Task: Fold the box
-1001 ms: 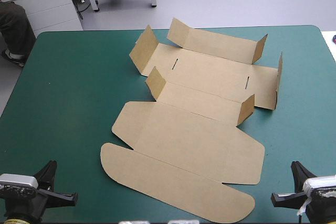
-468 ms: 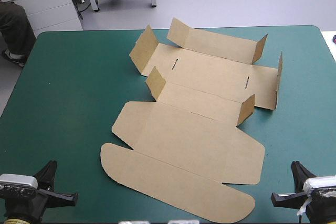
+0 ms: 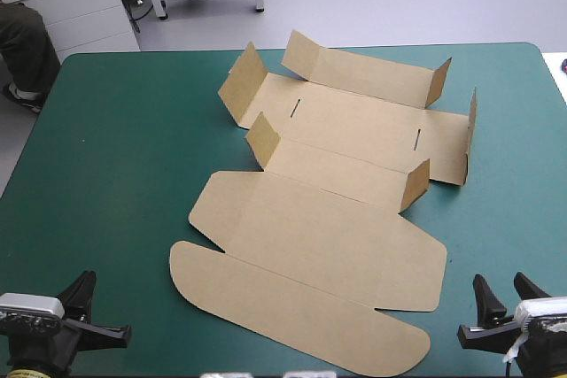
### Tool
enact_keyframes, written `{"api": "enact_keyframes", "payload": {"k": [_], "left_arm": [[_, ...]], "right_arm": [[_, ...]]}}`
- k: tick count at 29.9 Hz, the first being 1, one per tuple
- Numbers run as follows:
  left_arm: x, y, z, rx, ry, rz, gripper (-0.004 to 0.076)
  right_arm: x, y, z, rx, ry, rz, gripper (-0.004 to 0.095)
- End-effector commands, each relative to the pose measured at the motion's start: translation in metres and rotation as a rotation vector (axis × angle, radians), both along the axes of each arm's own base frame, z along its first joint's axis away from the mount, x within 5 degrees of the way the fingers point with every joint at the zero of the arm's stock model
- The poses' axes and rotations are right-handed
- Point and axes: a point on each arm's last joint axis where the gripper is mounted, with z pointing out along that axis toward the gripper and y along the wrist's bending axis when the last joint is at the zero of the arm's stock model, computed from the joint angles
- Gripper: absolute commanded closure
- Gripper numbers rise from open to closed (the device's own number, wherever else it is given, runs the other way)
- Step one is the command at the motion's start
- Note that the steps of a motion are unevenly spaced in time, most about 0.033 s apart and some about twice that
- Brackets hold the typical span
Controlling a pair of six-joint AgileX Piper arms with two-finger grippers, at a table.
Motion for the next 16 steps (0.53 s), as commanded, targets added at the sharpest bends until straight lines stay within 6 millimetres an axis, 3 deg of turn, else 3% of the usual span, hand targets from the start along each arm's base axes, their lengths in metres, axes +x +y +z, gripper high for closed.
{"api": "enact_keyframes", "payload": {"k": [1, 8, 16], "left_arm": [[0.001, 0.0, 0.013, -0.025, -0.085, -0.001, 0.0734], [0.001, 0.0, 0.013, -0.025, -0.087, 0.0, 0.0734], [0.001, 0.0, 0.013, -0.025, -0.087, 0.0, 0.0734]], "right_arm": [[0.006, 0.0, 0.017, 0.036, -0.001, -0.015, 0.014], [0.034, 0.002, 0.025, 0.093, 0.199, -0.004, 0.014], [0.084, 0.005, 0.046, 0.174, 0.368, -0.007, 0.0139]]}}
